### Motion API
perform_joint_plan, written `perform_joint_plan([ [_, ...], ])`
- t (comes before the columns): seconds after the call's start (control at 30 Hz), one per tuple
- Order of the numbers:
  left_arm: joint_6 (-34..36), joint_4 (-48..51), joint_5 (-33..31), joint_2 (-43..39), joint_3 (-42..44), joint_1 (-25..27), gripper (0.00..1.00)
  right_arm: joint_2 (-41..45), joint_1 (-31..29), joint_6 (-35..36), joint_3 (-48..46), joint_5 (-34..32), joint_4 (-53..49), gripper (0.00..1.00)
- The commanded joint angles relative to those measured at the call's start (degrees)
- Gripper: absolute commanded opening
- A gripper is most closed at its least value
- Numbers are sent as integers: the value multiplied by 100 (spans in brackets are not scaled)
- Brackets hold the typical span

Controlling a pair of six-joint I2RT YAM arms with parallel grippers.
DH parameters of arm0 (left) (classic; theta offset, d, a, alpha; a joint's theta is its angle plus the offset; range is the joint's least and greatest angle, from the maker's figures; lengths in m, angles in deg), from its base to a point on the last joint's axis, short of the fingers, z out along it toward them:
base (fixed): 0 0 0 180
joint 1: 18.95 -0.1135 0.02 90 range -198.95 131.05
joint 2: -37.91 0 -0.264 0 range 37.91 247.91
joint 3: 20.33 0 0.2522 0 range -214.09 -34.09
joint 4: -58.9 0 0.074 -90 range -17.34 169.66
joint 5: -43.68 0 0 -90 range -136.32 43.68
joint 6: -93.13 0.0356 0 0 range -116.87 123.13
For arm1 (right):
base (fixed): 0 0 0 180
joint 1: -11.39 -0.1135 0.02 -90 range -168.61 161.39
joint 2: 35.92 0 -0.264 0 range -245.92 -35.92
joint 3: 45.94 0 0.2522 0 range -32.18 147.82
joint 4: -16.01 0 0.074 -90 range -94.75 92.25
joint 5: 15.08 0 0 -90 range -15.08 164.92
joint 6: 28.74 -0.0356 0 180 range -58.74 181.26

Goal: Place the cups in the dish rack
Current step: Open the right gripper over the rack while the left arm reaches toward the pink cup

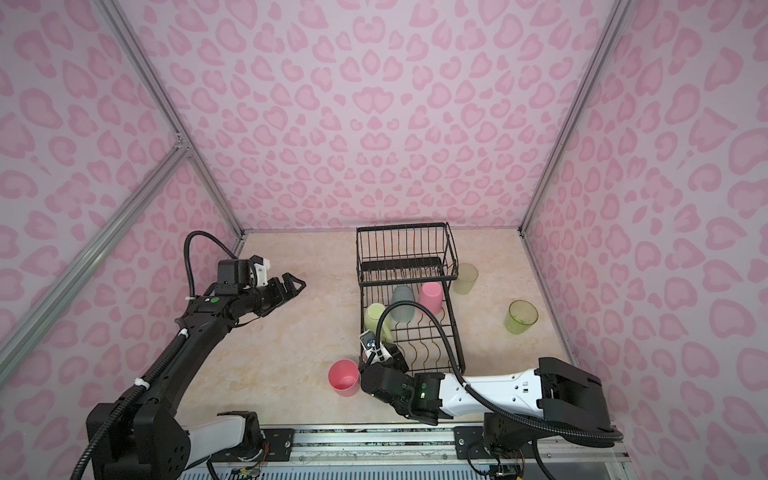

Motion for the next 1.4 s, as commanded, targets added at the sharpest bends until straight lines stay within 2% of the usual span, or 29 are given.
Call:
perform_joint_plan([
  [0.0,38,-124,55,18,27,5,98,14,-6,-135,-126,-160,274,51],
  [0.5,20,-124,44,102,16,-2,98,-10,17,-220,-537,-204,908,57],
  [0.77,20,-124,50,135,16,-1,98,-124,117,-205,-530,-3,972,62],
  [1.37,20,-119,46,132,25,4,98,377,189,-8,-579,-27,746,88],
])
